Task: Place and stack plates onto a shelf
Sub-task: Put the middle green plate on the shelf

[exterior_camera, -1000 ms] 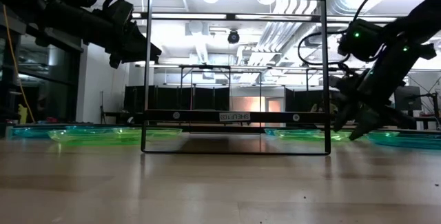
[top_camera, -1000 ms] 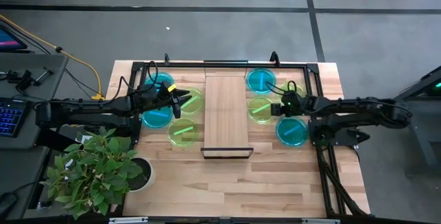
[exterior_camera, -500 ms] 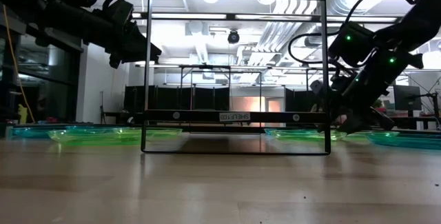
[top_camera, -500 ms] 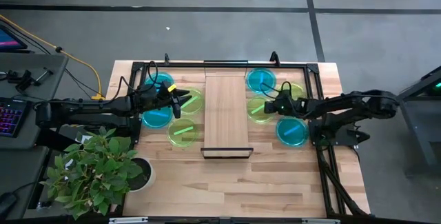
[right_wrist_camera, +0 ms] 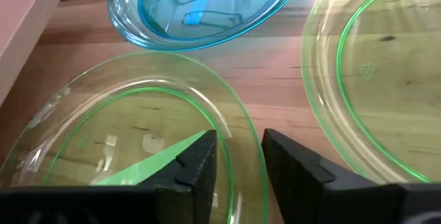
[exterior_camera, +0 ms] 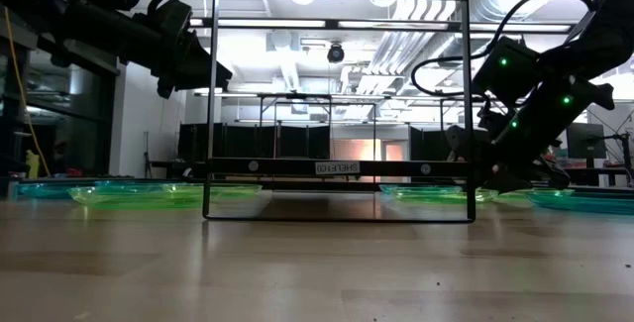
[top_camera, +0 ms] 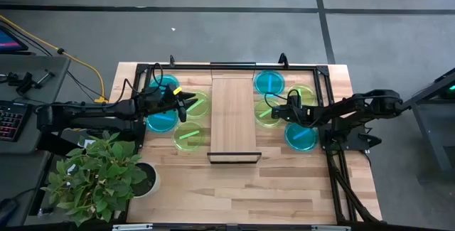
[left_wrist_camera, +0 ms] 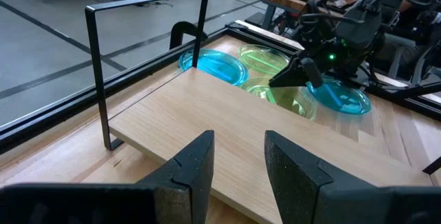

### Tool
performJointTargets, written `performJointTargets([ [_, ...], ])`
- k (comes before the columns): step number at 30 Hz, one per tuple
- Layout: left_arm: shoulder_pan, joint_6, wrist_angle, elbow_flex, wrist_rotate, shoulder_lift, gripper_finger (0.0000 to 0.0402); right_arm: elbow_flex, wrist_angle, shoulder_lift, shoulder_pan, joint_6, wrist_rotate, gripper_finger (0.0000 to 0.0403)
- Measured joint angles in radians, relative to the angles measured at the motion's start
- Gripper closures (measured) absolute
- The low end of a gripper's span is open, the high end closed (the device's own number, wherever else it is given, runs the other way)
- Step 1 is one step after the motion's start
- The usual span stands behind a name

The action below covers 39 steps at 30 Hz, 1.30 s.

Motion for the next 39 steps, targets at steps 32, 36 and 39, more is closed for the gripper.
performJointTargets([
  [32,0.000,0.000,0.001,0.000,0.000,0.000,0.0284,-0.006,-0.204,-0.379,-0.002,-0.168,-0.018,0.0402],
  [36,0.000,0.000,0.001,0.000,0.000,0.000,0.0284,-0.005,-0.204,-0.442,-0.002,-0.186,-0.016,0.0402],
  [39,0.000,0.000,0.001,0.000,0.000,0.000,0.0284,-0.005,-0.202,-0.484,-0.002,-0.203,-0.011,0.0402],
])
